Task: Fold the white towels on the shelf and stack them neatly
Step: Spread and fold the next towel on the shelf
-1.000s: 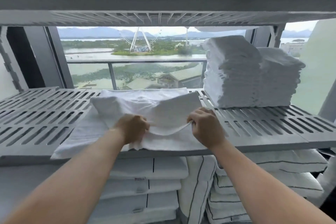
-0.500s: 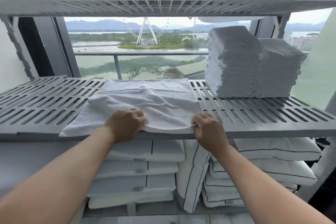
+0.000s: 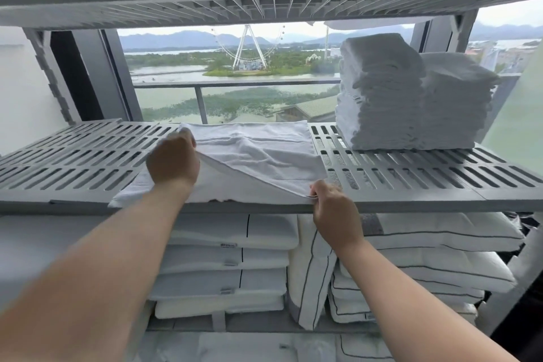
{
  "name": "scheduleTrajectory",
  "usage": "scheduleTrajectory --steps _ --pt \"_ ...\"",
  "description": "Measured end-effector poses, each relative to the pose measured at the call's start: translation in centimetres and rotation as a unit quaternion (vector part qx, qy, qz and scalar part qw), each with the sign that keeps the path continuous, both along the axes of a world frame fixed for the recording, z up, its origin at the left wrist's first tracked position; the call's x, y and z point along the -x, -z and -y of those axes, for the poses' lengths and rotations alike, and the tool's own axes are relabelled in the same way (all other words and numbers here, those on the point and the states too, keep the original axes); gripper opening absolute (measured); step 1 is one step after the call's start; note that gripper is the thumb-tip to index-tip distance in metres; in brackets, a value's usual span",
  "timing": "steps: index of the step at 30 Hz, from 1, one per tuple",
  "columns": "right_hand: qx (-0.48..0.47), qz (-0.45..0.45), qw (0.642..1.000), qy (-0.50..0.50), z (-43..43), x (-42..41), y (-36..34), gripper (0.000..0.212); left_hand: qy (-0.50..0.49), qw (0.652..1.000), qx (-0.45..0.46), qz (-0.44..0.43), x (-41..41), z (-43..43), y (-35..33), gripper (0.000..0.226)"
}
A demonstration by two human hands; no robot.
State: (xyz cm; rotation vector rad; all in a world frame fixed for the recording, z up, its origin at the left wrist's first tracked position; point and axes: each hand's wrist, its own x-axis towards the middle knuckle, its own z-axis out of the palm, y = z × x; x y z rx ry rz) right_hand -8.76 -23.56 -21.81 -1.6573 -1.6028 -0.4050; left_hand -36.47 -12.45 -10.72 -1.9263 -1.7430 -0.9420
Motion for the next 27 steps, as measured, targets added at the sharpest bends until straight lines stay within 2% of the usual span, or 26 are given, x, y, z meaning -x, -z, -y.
scheduleTrajectory --steps 2,4,7,8,10,13,15,18,19,21,22,24,25,27 --pt "0.003 -0.005 1.000 0.005 0.0 0.0 0.2 0.015 -0.025 0.996 -0.053 -0.074 1.9 -1.0 -1.3 0.022" --pt "0.001 -0.005 1.000 -0.003 0.0 -0.1 0.3 0.015 -0.048 0.981 -0.052 -0.178 3.7 -1.5 -1.1 0.023" --pt "-0.011 0.003 1.000 -0.025 0.1 -0.2 0.6 0.014 -0.070 0.946 0.106 -0.300 5.2 -0.7 2.3 0.025" --pt "-0.012 0.008 1.000 -0.026 0.2 -0.2 0.7 0.015 -0.077 0.936 0.149 -0.309 5.4 -0.4 3.3 0.026" --pt "-0.020 0.008 1.000 -0.022 0.1 -0.1 0.8 0.016 -0.083 0.938 0.177 -0.287 5.2 -0.5 4.0 0.026" --pt "-0.027 0.005 1.000 -0.010 -0.1 0.0 0.5 0.010 -0.037 0.949 0.137 -0.282 3.5 -0.5 3.3 0.023" --pt "-0.024 -0.002 1.000 0.009 -0.7 0.0 -0.3 0.009 0.088 0.959 0.131 -0.234 1.4 -0.3 3.1 0.025" --pt "0.011 -0.032 0.998 0.046 -2.1 0.0 -2.2 0.014 0.267 0.935 0.177 -0.151 -2.4 1.0 3.3 0.021" --pt "0.029 -0.039 0.997 0.052 -2.5 -0.1 -2.7 0.015 0.299 0.923 0.177 -0.163 -3.3 1.4 3.6 0.030" --pt "0.059 -0.048 0.995 0.061 -3.0 -0.5 -3.4 0.015 0.323 0.906 0.130 -0.240 -4.4 1.8 4.4 0.046" --pt "0.067 -0.052 0.994 0.063 -3.1 -0.7 -3.5 0.016 0.325 0.900 0.100 -0.273 -4.7 1.7 4.8 0.043" --pt "0.076 -0.058 0.994 0.057 -3.2 -1.0 -3.5 0.017 0.300 0.895 0.063 -0.324 -4.9 1.3 4.6 0.022" --pt "0.080 -0.060 0.994 0.049 -3.3 -1.0 -3.4 0.018 0.291 0.892 0.056 -0.340 -5.0 0.9 4.4 0.025" --pt "0.058 -0.075 0.995 0.036 -3.5 -0.9 -3.6 0.023 0.269 0.891 0.036 -0.363 -5.3 0.2 3.5 0.045"
